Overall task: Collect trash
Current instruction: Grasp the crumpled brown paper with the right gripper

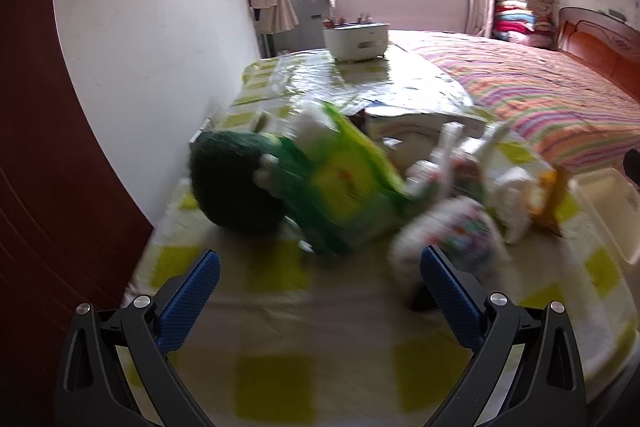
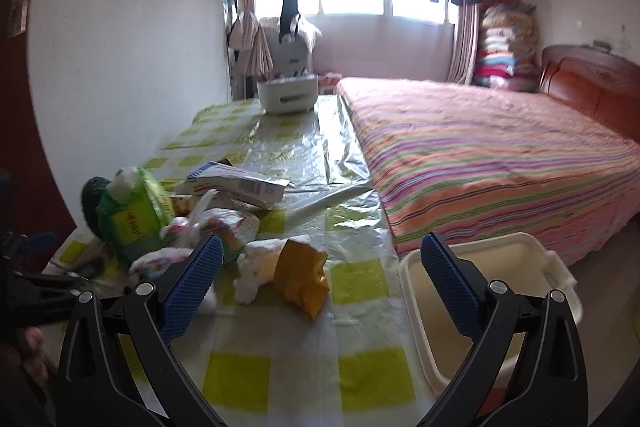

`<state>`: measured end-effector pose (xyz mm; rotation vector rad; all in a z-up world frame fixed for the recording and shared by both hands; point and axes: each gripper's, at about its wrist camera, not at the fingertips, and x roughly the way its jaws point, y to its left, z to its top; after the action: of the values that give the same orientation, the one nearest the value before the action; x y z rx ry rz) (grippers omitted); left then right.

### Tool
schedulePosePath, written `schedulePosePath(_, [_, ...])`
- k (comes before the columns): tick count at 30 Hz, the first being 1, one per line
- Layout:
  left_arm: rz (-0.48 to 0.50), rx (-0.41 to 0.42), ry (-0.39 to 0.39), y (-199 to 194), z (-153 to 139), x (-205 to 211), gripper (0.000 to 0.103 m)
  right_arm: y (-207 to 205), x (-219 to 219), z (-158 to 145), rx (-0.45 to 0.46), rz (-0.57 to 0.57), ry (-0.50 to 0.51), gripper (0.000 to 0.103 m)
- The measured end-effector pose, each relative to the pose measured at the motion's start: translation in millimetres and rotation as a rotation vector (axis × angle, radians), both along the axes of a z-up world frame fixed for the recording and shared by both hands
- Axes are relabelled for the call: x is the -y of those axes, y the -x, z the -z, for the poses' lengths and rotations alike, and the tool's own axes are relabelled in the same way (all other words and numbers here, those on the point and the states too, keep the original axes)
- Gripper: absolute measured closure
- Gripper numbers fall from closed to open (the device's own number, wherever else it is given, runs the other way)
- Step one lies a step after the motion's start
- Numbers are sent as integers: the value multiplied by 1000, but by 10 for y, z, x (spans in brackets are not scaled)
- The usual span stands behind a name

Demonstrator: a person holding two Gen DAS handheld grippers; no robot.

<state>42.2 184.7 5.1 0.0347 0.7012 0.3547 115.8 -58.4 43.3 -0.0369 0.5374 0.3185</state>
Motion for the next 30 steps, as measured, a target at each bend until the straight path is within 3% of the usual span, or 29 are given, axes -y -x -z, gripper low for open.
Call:
schedulePosePath(6, [-75,9,-26,-86,-36,-509,6,-439,22,281,-140,2,-34,6])
schedulePosePath(8, [-90,9,6,-83,11,-644,6,-481,55,378,-186,1,-51,6])
schedulePosePath(17, [-100,3,87,-112,106,-847,6,-533,-231,538,-198,-77,69,8])
schedulePosePath(27, [96,-5,176,-127,130,-553,6,-756,-331,826,-346,-131,82,52])
schedulePosePath(30, [143,-16,181,-150,151,-411,6,-752,-349,844,-349,-158,75,54])
